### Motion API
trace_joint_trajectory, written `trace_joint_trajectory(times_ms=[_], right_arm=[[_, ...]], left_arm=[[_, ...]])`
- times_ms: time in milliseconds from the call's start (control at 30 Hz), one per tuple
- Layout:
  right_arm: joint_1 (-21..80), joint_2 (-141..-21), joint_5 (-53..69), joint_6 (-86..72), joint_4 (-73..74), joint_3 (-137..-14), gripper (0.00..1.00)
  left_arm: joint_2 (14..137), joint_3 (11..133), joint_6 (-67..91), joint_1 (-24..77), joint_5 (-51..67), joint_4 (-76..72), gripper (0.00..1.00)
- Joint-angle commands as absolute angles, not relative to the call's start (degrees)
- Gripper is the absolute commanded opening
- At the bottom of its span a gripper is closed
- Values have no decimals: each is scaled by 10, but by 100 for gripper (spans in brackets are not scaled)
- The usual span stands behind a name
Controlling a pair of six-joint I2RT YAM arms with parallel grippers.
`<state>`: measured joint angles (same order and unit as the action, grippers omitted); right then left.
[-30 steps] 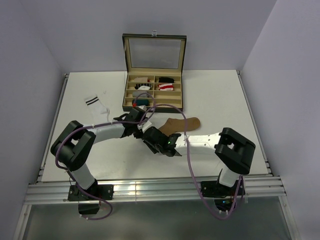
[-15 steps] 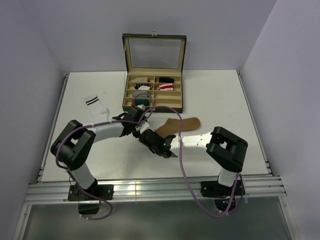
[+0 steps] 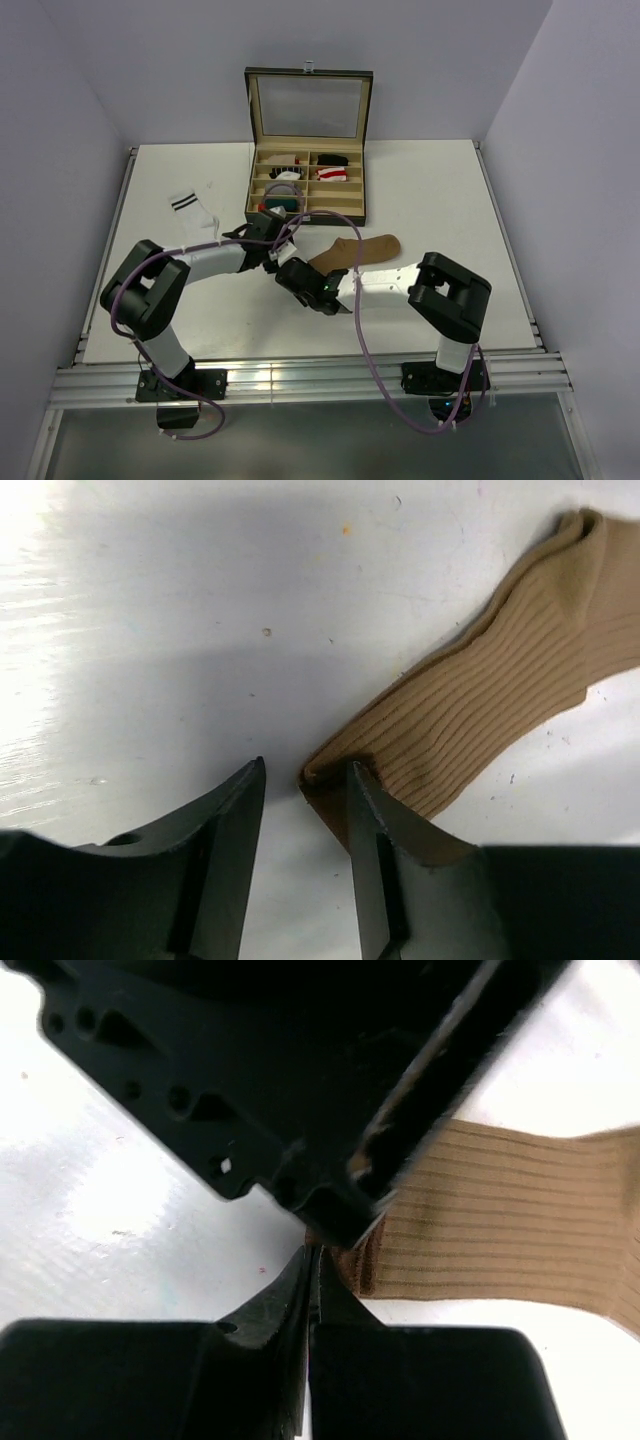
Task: Roll the socks
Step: Roll the sock at the center of the board.
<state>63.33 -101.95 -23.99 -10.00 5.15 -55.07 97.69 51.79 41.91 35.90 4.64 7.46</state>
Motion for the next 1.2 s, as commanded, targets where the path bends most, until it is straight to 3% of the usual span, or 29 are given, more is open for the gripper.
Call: trace_joint_trajectory(times_ms=[0,300,467,833,1167], right_arm=[[602,-1043,-157,-101,115,-535,0],[476,-969,72,-105,61,-480,0],[418,-973,189,-115,46,-470,0],[333,-999,327,-132,21,-470,0],[317,-1009,332,-135,21,-473,0]], left_arm=[[938,512,429,385,19,101,46],[869,492,480,367,-14,69,65],[831,465,504,355,-22,49,68],[882,456,494,365,69,-38,65],[969,490,481,379,104,-50,57]])
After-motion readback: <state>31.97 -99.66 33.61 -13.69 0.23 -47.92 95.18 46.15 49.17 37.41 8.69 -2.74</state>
